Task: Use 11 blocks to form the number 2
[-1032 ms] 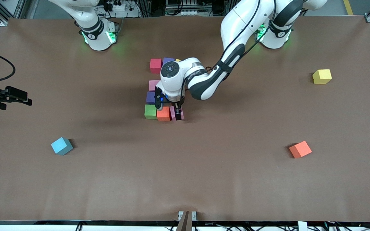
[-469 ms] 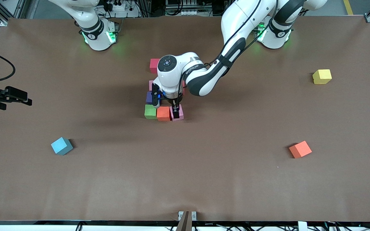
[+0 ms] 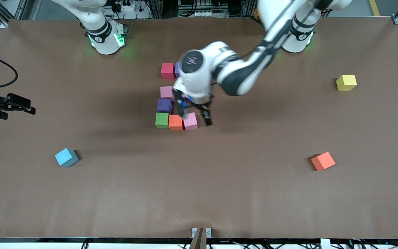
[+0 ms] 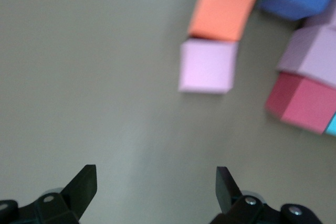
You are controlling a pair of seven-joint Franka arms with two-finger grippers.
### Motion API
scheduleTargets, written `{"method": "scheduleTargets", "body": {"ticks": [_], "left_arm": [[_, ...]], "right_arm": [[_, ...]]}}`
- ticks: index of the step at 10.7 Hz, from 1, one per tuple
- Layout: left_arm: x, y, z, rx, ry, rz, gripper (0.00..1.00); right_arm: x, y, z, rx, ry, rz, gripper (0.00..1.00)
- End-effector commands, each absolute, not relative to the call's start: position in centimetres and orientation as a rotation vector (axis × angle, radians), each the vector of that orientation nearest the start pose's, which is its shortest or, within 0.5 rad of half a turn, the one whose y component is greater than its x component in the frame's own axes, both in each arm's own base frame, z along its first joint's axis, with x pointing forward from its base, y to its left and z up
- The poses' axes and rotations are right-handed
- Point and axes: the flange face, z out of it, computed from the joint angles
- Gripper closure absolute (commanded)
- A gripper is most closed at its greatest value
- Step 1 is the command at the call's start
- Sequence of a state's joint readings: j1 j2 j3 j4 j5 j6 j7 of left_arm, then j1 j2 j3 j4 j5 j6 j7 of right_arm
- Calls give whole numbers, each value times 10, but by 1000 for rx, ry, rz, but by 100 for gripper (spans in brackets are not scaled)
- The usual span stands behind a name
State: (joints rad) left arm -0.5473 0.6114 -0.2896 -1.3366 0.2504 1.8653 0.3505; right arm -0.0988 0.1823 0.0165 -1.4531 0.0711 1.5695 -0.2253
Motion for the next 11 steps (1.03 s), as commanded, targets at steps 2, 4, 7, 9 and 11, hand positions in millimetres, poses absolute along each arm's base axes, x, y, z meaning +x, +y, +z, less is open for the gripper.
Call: {"method": "scheduleTargets", "body": {"ticks": [2, 4, 7, 9, 11], "left_arm": [[568, -377, 475, -2650, 1499, 42, 0], [591, -313, 516, -2760, 1273, -19, 0], [598, -234, 580, -2831, 1077, -104, 0], [603, -179, 598, -2864, 943, -86, 0], [607, -126, 605, -2983, 819, -45, 0]], "right_arm": [[601, -36, 579, -3063, -178, 72, 0], [601, -31, 581, -3080, -156, 75, 0], [599, -29, 583, -3081, -159, 76, 0], [598, -28, 583, -3079, -164, 80, 0], [598, -28, 583, -3079, -164, 78, 0]]}}
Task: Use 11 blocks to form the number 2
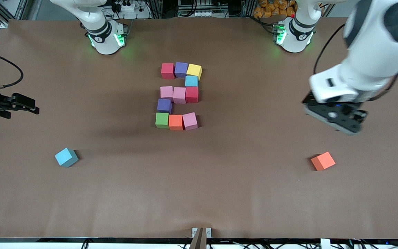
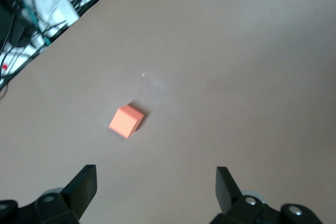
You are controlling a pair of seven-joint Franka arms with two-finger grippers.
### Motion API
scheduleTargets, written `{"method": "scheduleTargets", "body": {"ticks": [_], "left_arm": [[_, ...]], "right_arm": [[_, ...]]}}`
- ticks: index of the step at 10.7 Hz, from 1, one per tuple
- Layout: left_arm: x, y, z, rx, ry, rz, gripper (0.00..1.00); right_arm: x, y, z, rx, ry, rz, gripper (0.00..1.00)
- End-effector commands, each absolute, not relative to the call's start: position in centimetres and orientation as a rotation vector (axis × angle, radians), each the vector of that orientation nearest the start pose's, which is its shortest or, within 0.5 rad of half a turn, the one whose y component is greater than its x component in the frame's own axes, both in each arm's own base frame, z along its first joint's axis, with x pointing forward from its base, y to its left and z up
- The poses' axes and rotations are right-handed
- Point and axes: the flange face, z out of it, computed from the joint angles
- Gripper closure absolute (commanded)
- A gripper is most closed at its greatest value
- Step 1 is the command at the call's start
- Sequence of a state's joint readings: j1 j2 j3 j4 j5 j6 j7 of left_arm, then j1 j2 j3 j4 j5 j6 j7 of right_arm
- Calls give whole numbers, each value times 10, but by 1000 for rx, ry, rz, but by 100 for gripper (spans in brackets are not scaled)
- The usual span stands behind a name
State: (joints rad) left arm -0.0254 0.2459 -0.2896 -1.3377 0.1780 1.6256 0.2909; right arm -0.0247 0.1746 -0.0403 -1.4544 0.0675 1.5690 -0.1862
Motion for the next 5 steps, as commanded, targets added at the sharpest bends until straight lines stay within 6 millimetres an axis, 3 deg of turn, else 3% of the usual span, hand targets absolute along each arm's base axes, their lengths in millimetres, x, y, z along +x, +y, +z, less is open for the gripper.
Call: {"method": "scheduleTargets", "body": {"ticks": [1, 5], "left_arm": [[600, -108, 624, -3028, 769, -87, 0], [587, -60, 635, -3122, 475, -70, 0]], "right_arm": [[598, -29, 583, -3081, -164, 76, 0], [598, -29, 583, -3081, -161, 76, 0]]}}
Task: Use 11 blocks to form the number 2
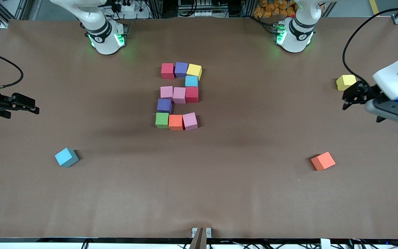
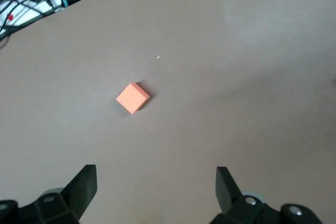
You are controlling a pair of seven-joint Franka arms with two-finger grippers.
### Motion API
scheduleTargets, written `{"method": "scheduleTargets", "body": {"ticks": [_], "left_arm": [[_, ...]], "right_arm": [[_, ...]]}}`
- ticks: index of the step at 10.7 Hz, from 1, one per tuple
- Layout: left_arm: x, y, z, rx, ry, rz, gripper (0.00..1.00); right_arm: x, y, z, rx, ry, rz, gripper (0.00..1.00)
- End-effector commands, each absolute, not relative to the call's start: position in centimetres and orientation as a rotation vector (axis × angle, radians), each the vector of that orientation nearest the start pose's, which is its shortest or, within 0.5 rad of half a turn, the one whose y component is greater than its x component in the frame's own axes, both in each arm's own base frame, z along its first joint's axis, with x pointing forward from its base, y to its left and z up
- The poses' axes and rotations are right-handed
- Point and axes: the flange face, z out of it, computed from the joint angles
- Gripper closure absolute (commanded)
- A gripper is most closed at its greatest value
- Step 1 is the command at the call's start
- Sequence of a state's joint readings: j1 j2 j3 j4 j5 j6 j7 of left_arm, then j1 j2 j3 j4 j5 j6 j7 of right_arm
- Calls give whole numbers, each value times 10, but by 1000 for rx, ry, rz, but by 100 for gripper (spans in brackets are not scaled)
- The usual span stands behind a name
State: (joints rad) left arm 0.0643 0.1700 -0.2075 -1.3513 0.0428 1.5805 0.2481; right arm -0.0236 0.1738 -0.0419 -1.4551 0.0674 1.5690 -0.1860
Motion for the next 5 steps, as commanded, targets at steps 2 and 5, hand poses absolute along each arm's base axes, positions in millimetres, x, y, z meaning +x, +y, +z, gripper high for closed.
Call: {"method": "scheduleTargets", "body": {"ticks": [2, 5], "left_arm": [[567, -62, 638, -3171, 193, -49, 0], [545, -86, 637, -3168, -25, -13, 0]], "right_arm": [[598, -29, 583, -3081, -161, 76, 0], [597, -30, 582, -3080, -159, 85, 0]]}}
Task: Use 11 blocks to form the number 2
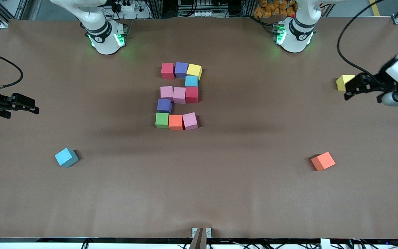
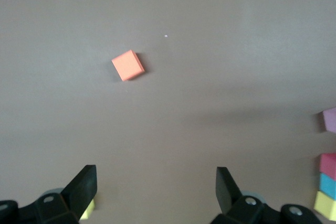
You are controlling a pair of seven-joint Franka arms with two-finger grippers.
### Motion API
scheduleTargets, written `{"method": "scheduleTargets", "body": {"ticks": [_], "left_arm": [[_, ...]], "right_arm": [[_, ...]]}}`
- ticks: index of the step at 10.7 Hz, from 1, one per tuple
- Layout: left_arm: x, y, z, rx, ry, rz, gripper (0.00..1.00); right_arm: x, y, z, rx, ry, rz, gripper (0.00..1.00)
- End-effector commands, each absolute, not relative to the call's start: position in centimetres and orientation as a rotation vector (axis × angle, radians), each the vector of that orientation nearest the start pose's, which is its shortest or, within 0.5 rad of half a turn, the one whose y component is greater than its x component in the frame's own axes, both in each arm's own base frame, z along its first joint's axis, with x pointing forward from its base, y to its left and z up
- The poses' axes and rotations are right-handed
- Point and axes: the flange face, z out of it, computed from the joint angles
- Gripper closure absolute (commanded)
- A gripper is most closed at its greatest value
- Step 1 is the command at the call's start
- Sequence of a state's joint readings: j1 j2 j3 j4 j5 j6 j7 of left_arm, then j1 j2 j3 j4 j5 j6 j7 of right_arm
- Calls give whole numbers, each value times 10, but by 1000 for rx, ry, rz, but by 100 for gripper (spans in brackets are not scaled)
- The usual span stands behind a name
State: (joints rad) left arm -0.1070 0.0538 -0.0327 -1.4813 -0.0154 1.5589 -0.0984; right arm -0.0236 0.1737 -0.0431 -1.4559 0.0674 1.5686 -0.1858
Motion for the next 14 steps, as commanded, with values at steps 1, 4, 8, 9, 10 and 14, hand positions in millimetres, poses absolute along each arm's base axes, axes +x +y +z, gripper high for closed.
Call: {"method": "scheduleTargets", "body": {"ticks": [1, 4, 8, 9, 10, 14], "left_arm": [[537, -85, 637, -3166, -64, -3, 0], [527, -80, 639, -3134, -205, -8, 0], [515, -75, 656, -3066, -9, -50, 0], [513, -76, 658, -3068, -25, -57, 0], [512, -77, 660, -3070, -21, -62, 0], [508, -81, 658, -3089, 46, -12, 0]], "right_arm": [[598, -31, 581, -3078, -159, 87, 0], [599, -30, 581, -3078, -164, 87, 0], [598, -30, 581, -3078, -157, 89, 0], [597, -31, 582, -3079, -147, 87, 0], [597, -30, 580, -3079, -140, 94, 0], [572, -21, 584, -3082, -9, 76, 0]]}}
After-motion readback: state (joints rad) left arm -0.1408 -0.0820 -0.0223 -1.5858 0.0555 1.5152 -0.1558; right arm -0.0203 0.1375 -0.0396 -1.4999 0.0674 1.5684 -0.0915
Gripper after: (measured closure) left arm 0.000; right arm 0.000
